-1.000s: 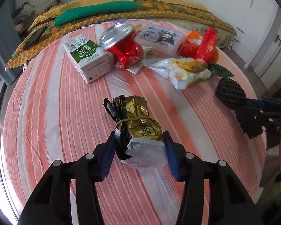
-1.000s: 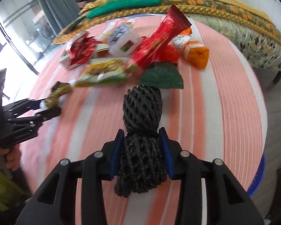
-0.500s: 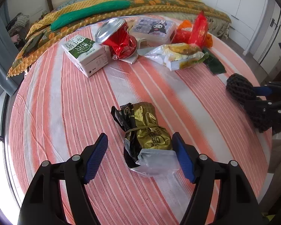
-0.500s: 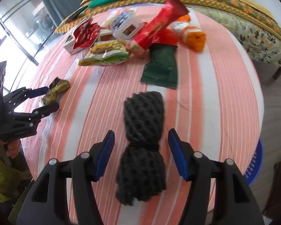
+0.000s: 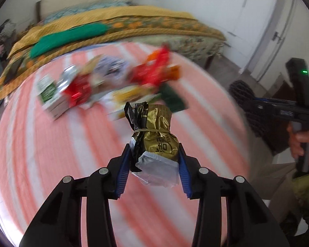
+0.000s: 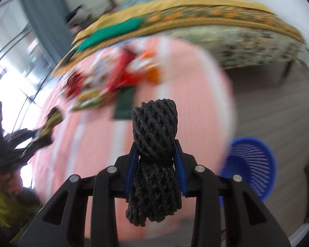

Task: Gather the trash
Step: 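Carry both items to the blue wastebasket and open both tools over it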

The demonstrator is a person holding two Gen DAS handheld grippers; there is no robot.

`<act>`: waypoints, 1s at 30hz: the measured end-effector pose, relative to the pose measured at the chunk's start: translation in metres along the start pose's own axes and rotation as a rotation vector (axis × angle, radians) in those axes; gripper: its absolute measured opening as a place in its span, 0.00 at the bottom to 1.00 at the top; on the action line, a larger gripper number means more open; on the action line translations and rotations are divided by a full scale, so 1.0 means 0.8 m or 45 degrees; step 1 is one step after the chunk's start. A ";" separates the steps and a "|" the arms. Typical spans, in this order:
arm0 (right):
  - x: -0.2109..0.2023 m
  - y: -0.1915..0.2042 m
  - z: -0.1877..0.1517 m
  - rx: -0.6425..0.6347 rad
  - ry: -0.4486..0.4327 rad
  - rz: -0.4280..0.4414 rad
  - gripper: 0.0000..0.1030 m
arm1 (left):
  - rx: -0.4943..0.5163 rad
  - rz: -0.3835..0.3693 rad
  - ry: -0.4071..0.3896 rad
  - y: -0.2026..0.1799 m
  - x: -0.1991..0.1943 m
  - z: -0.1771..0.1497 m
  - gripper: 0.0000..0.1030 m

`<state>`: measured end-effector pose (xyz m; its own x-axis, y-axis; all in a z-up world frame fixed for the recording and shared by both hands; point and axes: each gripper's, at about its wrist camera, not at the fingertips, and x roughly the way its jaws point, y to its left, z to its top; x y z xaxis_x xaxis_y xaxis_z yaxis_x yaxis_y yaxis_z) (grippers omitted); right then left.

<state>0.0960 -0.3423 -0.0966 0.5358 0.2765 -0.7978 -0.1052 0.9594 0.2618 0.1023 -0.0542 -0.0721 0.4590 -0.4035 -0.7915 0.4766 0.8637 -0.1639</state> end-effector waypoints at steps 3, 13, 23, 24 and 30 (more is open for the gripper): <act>-0.021 -0.071 0.000 0.095 -0.036 -0.095 0.32 | 0.064 -0.120 -0.005 -0.069 0.017 0.027 0.41; -0.020 -0.235 -0.026 0.279 -0.049 -0.266 0.32 | 0.251 -0.292 0.137 -0.267 0.166 0.099 0.41; 0.028 -0.336 -0.044 0.470 0.021 -0.190 0.35 | 0.306 -0.243 0.235 -0.354 0.294 0.107 0.43; 0.032 -0.342 -0.044 0.477 0.028 -0.178 0.41 | 0.306 -0.237 0.238 -0.355 0.303 0.107 0.48; 0.019 -0.371 -0.051 0.579 -0.027 -0.158 0.63 | 0.288 -0.200 0.119 -0.360 0.299 0.109 0.88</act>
<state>0.1009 -0.6207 -0.2088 0.5387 0.1554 -0.8280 0.3359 0.8617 0.3803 0.1400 -0.4256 -0.1627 0.3004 -0.4883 -0.8193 0.6963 0.6993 -0.1615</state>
